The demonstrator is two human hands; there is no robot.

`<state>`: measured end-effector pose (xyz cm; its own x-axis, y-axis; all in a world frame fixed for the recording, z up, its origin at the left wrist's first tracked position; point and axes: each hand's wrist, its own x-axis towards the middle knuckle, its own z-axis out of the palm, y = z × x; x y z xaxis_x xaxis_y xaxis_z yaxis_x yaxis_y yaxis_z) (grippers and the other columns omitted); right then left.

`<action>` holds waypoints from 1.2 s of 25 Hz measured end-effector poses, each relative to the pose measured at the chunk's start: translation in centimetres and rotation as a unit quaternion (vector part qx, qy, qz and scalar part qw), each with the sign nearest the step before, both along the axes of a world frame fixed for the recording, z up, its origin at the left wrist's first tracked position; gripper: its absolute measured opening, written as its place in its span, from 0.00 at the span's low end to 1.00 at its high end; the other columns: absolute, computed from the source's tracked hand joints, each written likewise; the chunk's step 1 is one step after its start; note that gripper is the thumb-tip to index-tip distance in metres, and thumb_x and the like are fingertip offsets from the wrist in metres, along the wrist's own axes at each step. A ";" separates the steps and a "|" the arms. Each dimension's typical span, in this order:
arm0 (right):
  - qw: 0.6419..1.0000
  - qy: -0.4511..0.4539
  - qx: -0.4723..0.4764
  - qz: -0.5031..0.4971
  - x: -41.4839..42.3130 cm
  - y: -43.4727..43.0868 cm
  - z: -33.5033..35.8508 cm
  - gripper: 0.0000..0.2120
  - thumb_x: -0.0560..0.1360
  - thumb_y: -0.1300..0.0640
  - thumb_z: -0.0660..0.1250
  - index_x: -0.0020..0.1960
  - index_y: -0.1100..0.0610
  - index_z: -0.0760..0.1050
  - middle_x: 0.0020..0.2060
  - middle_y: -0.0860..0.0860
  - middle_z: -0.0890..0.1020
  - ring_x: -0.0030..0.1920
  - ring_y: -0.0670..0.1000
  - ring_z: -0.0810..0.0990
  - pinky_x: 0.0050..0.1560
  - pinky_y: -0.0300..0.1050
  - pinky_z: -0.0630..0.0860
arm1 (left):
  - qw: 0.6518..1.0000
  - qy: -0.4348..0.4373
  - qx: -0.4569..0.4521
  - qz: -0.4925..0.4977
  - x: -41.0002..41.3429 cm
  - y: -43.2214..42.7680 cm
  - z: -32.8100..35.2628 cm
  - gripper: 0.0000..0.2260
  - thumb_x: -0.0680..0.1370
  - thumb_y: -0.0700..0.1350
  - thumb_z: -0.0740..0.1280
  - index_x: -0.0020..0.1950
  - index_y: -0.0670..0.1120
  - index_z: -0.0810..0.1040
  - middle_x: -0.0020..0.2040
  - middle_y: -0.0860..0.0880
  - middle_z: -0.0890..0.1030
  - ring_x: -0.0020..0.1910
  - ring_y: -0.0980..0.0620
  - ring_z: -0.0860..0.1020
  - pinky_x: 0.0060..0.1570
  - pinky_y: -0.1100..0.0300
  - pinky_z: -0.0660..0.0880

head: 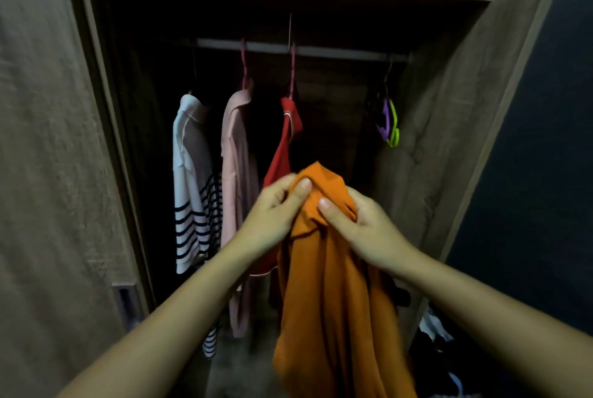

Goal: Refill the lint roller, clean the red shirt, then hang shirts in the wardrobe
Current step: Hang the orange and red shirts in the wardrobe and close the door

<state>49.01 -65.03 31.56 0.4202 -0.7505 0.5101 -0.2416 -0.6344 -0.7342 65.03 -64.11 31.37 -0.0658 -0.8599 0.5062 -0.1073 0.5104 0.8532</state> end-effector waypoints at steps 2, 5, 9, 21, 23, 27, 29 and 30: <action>0.999 0.001 0.046 0.020 -0.8 0.0 -0.5 0.09 0.75 0.41 0.58 0.53 0.38 0.72 0.49 0.38 0.80 0.51 0.37 0.79 0.56 0.35 0.74 | 0.993 0.005 -0.090 0.073 0.1 -0.3 1.2 0.10 0.78 0.49 0.59 0.40 0.47 0.75 0.34 0.54 0.73 0.36 0.58 0.71 0.40 0.59 0.69; 0.989 0.079 0.107 0.057 -2.5 -0.3 -2.3 0.13 0.75 0.41 0.54 0.57 0.40 0.70 0.51 0.41 0.79 0.53 0.38 0.79 0.57 0.35 0.73 | 0.982 -0.011 -0.150 0.112 -0.1 0.3 3.5 0.10 0.79 0.48 0.58 0.39 0.52 0.73 0.31 0.58 0.72 0.33 0.62 0.70 0.37 0.64 0.68; 0.971 0.176 0.149 0.058 -5.7 -1.5 -5.2 0.21 0.74 0.38 0.55 0.59 0.49 0.73 0.55 0.50 0.78 0.56 0.47 0.79 0.61 0.47 0.75 | 0.975 -0.028 -0.153 0.160 -0.2 0.6 4.8 0.10 0.81 0.46 0.58 0.41 0.46 0.74 0.33 0.55 0.70 0.33 0.62 0.69 0.36 0.64 0.66; 0.985 0.104 0.135 -0.026 -9.5 -3.1 6.3 0.10 0.72 0.53 0.65 0.53 0.51 0.77 0.48 0.47 0.80 0.47 0.45 0.80 0.42 0.35 0.76 | 0.982 -0.155 0.023 0.106 7.6 0.5 6.6 0.05 0.74 0.48 0.69 0.44 0.48 0.75 0.41 0.50 0.78 0.41 0.55 0.77 0.40 0.62 0.74; 0.987 0.068 0.133 -0.052 -9.2 -3.8 7.1 0.12 0.74 0.63 0.64 0.52 0.49 0.76 0.49 0.50 0.78 0.46 0.46 0.78 0.41 0.35 0.76 | 0.975 -0.178 0.005 0.135 7.7 0.5 6.8 0.06 0.73 0.46 0.70 0.45 0.47 0.74 0.44 0.47 0.77 0.43 0.53 0.76 0.41 0.59 0.74; 0.987 0.076 0.090 -0.108 -8.8 -4.0 8.1 0.13 0.74 0.66 0.62 0.50 0.48 0.75 0.42 0.50 0.76 0.40 0.47 0.77 0.37 0.38 0.74 | 0.949 -0.248 -0.052 0.188 7.1 -0.7 5.6 0.07 0.74 0.46 0.69 0.43 0.50 0.71 0.41 0.45 0.77 0.42 0.48 0.76 0.46 0.47 0.75; 0.988 0.102 0.065 -0.093 -9.0 -3.8 8.3 0.17 0.71 0.71 0.61 0.44 0.49 0.72 0.36 0.49 0.72 0.33 0.46 0.72 0.30 0.34 0.70 | 0.946 -0.258 -0.093 0.171 6.6 -1.4 5.1 0.14 0.75 0.41 0.66 0.48 0.60 0.69 0.46 0.53 0.77 0.47 0.56 0.76 0.52 0.54 0.74; 0.988 0.113 0.062 -0.081 -9.2 -3.6 8.5 0.18 0.70 0.74 0.59 0.40 0.50 0.70 0.35 0.49 0.71 0.33 0.46 0.71 0.29 0.33 0.69 | 0.945 -0.278 -0.112 0.133 6.3 -1.5 5.0 0.23 0.75 0.35 0.63 0.53 0.65 0.67 0.48 0.58 0.76 0.50 0.62 0.75 0.54 0.64 0.72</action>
